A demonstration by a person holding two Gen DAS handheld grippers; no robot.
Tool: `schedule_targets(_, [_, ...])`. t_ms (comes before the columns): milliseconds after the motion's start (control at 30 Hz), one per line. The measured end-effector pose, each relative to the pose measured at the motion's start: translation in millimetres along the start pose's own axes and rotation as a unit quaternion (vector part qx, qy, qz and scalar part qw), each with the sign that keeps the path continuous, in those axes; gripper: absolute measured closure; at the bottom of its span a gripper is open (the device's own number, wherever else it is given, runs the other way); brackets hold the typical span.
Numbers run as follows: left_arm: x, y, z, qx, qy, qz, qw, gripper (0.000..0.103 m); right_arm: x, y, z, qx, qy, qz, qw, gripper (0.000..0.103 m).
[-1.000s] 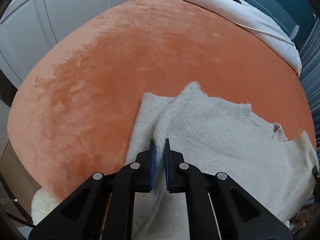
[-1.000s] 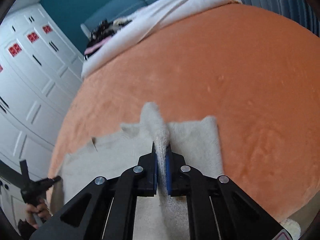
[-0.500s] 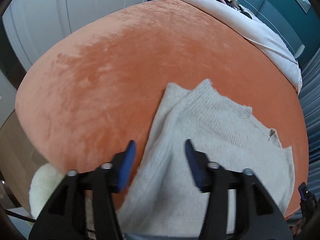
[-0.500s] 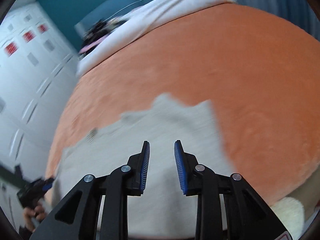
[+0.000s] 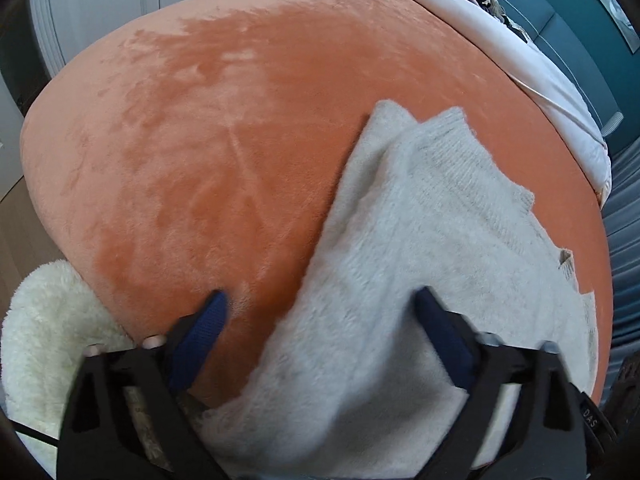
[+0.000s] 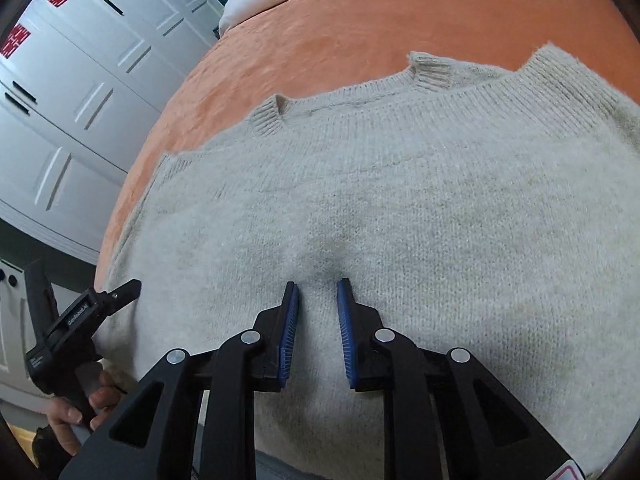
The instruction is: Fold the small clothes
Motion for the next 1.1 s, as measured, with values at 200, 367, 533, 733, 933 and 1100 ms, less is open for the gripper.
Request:
schedule_targets(200, [1.5,-80.9,-93.4,0.133,-0.025,0.062,0.9889,0.089,15.8,1.6,-56.2,-0.010,-0.062,0.009,0.998,0.077])
schedule_targets(367, [55.6,-190.5,-133.5,0.226,-0.012,0.166,0.9598,0.089,41.7,-34.5,-117.0,-0.003,-0.112,0.049,0.993,0.076])
schedule_targets(533, [154.5,-277.6,-73.9,0.221,0.075,0.280,0.9312,0.083,74.0,-84.8,-151.6,0.025,-0.128,0.107,0.986,0.065])
schedule_targets(733, [181.3,-237.3,-48.3,0.166,0.079,0.275,0.9438,0.039,85.1,-104.5,-169.7,0.020,-0.125,0.131,0.983,0.040])
schedule_targets(933, [141.6,-140.7,-70.3,0.088,-0.010,0.267,0.9597,0.018,47.7,-86.9,-141.8,-0.056,-0.116,0.134,0.982,0.022])
schedule_targets(1100, [154.7,-100.2,-41.2,0.034,0.030,0.275,0.9605,0.018,18.9,-66.7,-73.2,-0.058,-0.038,0.126,0.990,0.023])
Point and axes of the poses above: each gripper's, at about its wrist camera, not at the fingertips, and z roughly the way its jaws point, y to its left, x to its underside, the point moved 3 cm from there along z, roughly the way its jaws point, and after that the axes turned 10 degrees about -z, right-handed, at the moved point
